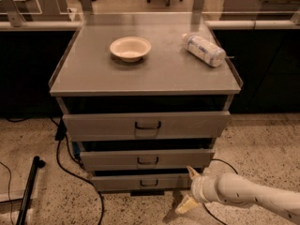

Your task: Open bottom drawer

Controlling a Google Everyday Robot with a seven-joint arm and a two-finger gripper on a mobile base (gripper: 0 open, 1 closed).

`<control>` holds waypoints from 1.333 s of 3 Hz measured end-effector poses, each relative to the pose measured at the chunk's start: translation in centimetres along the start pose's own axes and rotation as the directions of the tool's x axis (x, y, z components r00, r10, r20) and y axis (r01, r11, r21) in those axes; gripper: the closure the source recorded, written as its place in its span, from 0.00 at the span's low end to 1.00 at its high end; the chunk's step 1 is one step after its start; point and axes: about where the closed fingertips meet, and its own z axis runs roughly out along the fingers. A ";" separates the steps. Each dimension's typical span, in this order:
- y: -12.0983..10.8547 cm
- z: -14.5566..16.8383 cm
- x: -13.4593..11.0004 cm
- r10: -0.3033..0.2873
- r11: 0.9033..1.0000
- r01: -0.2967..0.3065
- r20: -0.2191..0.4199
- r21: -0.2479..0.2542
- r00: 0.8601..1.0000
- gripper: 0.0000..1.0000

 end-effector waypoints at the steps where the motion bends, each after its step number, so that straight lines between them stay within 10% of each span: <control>1: -1.1 2.9 1.7 0.027 1.000 -0.027 -0.025 0.005 0.999 0.00; 4: -2.4 8.3 5.6 0.068 0.997 -0.068 0.001 -0.033 0.998 0.00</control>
Offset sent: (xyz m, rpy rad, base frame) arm 0.0497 -0.0131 -0.0887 -0.0151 0.0440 -0.0776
